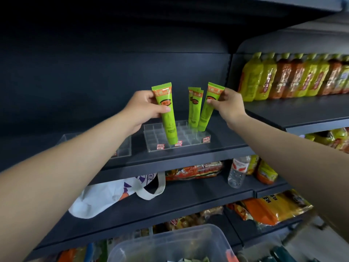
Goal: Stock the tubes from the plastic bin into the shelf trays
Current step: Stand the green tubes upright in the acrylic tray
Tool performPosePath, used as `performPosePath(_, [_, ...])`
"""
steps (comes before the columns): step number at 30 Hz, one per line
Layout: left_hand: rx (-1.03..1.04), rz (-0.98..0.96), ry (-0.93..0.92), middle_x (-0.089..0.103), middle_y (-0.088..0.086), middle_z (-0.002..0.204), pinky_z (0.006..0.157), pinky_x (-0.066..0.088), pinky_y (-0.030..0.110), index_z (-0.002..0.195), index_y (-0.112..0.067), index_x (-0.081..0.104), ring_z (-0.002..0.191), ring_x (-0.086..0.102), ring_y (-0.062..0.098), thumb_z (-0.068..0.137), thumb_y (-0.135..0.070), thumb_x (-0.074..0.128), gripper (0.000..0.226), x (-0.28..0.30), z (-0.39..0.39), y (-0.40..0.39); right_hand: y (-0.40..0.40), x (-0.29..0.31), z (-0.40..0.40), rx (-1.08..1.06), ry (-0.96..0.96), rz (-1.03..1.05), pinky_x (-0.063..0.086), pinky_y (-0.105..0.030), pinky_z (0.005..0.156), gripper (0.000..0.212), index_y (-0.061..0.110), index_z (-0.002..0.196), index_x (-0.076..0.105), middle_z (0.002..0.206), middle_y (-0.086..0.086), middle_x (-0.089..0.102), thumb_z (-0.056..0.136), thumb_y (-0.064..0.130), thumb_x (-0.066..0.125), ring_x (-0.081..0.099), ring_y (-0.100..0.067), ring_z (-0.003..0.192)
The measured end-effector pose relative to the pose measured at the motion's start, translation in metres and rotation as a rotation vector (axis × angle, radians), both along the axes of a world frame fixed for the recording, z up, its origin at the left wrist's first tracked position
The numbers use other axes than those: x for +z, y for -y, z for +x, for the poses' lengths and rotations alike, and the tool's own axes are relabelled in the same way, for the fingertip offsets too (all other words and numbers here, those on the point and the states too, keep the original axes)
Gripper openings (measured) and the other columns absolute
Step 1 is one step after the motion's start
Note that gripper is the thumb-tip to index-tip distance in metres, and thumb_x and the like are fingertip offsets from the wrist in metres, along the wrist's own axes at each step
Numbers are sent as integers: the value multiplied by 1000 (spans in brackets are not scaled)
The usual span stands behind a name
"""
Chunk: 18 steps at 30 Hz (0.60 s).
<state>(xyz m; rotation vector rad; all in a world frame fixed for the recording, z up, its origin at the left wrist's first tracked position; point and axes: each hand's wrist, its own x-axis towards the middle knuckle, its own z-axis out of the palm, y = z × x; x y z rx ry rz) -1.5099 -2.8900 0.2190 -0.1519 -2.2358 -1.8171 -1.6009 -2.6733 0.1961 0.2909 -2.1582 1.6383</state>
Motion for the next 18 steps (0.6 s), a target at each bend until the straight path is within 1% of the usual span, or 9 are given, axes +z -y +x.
performPosePath(4, [38, 25, -36, 66, 1, 84, 70, 56, 21, 82, -14, 60, 77, 65, 11, 77, 9, 67, 25, 5, -13, 3, 5, -3, -20, -18, 7, 55, 54, -33, 86, 26, 6, 101, 66, 96, -4, 70, 77, 9, 76, 66, -16, 90])
performPosePath(7, [40, 34, -40, 66, 1, 84, 64, 56, 16, 82, -15, 60, 77, 65, 10, 78, 8, 67, 25, 6, -19, 6, 7, -9, -31, -6, 22, 103, 54, -33, 86, 28, 6, 102, 67, 98, -5, 71, 76, 10, 77, 67, -16, 91])
performPosePath(13, [47, 34, -10, 67, 0, 85, 61, 55, 14, 85, -15, 61, 76, 66, 8, 79, 4, 68, 21, -2, -25, 14, 14, -20, -36, 19, 57, 192, 48, -25, 79, 27, 9, 103, 66, 98, -1, 69, 79, 12, 75, 64, -14, 91])
performPosePath(15, [43, 57, 2, 68, -1, 84, 58, 54, 13, 86, -15, 62, 72, 66, 4, 80, 2, 68, 19, -3, -27, 15, 15, -22, -40, 13, 67, 186, 48, -25, 80, 28, 10, 104, 65, 102, -3, 70, 79, 13, 75, 65, -15, 94])
performPosePath(18, [27, 56, 4, 68, -1, 83, 57, 53, 13, 86, -14, 63, 68, 67, 2, 80, 1, 68, 18, -4, -29, 16, 16, -20, -45, -6, 85, 211, 52, -31, 85, 29, 9, 105, 66, 104, -4, 70, 78, 16, 75, 65, -17, 96])
